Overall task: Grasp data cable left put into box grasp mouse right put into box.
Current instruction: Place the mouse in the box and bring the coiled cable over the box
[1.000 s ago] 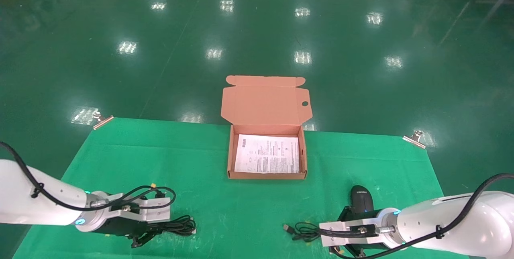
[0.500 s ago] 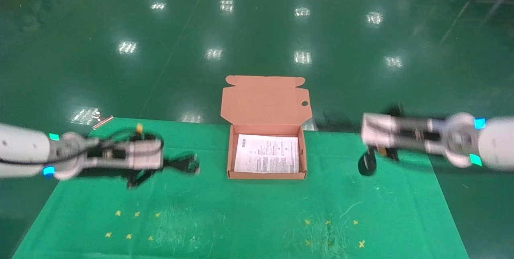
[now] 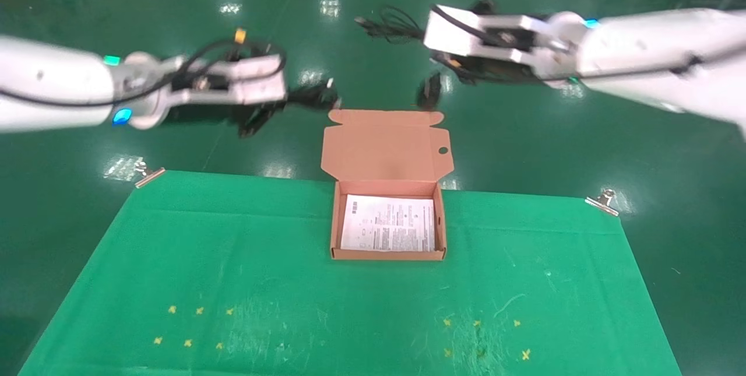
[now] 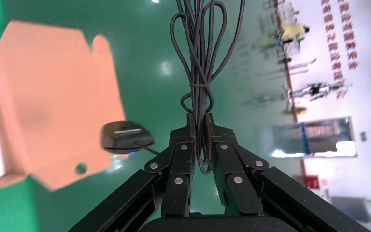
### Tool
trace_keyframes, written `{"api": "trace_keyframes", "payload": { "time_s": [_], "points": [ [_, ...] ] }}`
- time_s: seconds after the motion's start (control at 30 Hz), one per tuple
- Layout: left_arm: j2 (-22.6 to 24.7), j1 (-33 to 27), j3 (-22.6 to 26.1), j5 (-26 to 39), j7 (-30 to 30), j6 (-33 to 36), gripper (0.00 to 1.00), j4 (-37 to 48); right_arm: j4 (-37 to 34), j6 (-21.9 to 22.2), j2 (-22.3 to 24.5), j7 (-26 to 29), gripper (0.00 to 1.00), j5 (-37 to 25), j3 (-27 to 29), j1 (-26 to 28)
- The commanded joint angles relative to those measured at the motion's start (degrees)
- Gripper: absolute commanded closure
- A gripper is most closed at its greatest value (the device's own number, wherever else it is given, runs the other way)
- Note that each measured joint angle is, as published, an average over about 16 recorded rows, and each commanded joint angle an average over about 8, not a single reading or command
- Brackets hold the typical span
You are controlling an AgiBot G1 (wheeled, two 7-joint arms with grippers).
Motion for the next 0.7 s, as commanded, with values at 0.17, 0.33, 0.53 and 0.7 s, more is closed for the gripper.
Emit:
{"api": "trace_keyframes", "payload": {
  "time_s": [0.17,0.33,0.53,0.7],
  "points": [
    [2.9,-2.8,-0.1,1.3,0.7,-2.5,1.00,3.8,-9.0,2.7,-5.4,-6.8,1.00,4.0,0.4,3.9],
    [3.3,-3.3,0.1,2.0,1.1,-3.0,1.00,4.7,-11.1,2.8,-6.4,-8.9,1.00,5.7,0.8,4.4],
    [1.5,-1.4,1.1,4.5,0.6,-2.4,1.00,3.2,-10.3,1.7,-6.6,-8.9,1.00,6.9,0.6,2.5],
    [-1.2,1.1,2.4,9.0,-1.9,-1.0,1.00,-0.6,-10.9,1.9,-6.9,-8.6,1.00,6.9,0.3,0.8]
  ]
}}
